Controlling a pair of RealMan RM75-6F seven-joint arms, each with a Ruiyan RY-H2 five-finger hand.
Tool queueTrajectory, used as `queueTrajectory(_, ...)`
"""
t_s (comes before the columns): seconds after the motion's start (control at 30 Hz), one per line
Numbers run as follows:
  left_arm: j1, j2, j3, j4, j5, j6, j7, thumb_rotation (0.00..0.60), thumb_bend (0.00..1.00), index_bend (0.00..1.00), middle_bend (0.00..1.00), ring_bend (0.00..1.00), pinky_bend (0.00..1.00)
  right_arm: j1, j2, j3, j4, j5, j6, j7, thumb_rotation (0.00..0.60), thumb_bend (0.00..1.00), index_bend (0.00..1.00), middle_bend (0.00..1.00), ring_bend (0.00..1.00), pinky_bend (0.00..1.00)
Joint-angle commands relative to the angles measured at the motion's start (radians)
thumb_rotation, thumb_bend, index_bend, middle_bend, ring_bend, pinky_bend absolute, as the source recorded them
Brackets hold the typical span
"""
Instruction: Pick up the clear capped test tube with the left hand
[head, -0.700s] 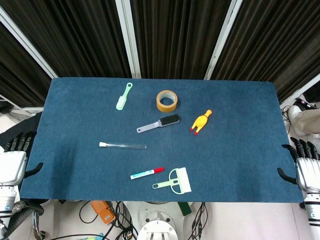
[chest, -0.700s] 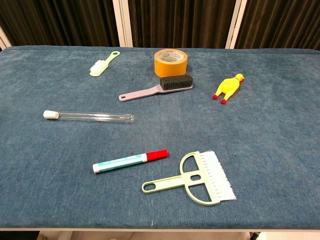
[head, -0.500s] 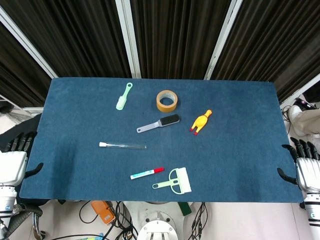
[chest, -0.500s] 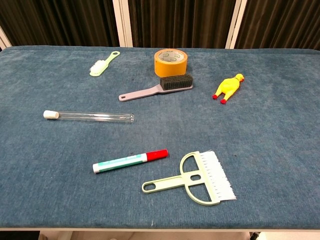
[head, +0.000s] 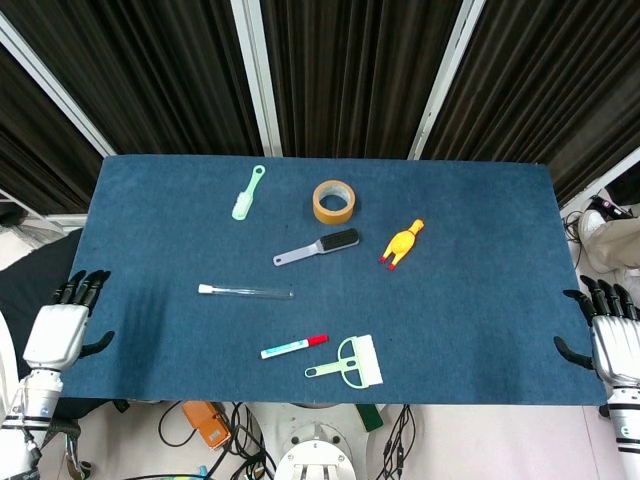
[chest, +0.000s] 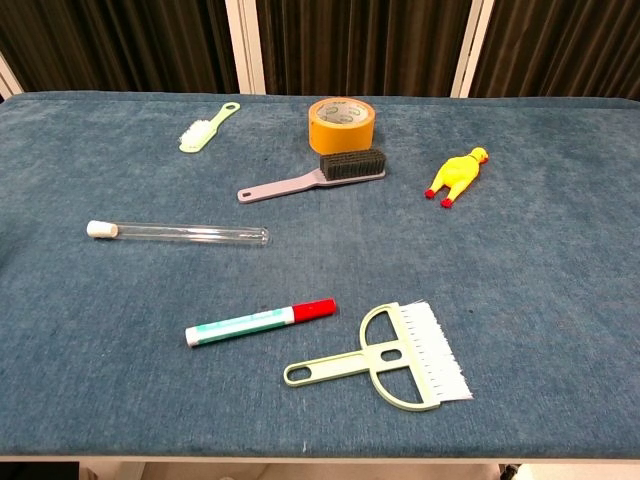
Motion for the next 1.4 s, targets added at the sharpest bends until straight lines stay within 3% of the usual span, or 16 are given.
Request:
queueTrajectory(0.03, -0.051, -0.038, -0.014, -0.018, -0.024, -0.072, 0.046, 0.6, 0.19, 0.05, 0.11, 0.02, 0.16, 0.002, 0.001, 0.0, 0.0, 0.001, -0.004, -0.002, 0.6, 0.36, 0.3, 0.14, 0.11, 0.08)
queueTrajectory(0.33, -0.194, -0.125, -0.084, -0.089, -0.144, -0.243, 0.194, 0.6, 0.19, 0.05, 0.14, 0.02, 0.16, 0.005, 0.004, -0.002, 0.0, 0.002, -0.012, -0.003, 0.6, 0.36, 0.3, 0.14, 0.11, 0.08)
queueTrajectory(0.7, -0.328, -0.246, -0.136, -0.078, -0.361, -0.359, 0.348, 0.6, 0.2, 0.18, 0.23, 0.03, 0.16, 0.007, 0.006, -0.002, -0.001, 0.004, -0.017, 0.001, 0.6, 0.36, 0.3, 0.14, 0.11, 0.08)
queueTrajectory(0.97, -0.398, -0.32, -0.15, -0.009, -0.46, -0.388, 0.382, 0.6, 0.21, 0.22, 0.27, 0.04, 0.16, 0.009, 0.006, -0.002, 0.0, 0.004, -0.019, 0.0, 0.6, 0.36, 0.3, 0.14, 0.11, 0.08)
queueTrajectory(1.4, -0.454, -0.394, -0.137, 0.033, -0.491, -0.368, 0.405, 0.6, 0.22, 0.32, 0.38, 0.12, 0.16, 0.012, 0.005, -0.001, 0.002, 0.005, -0.021, 0.0, 0.6, 0.36, 0.3, 0.14, 0.11, 0.08)
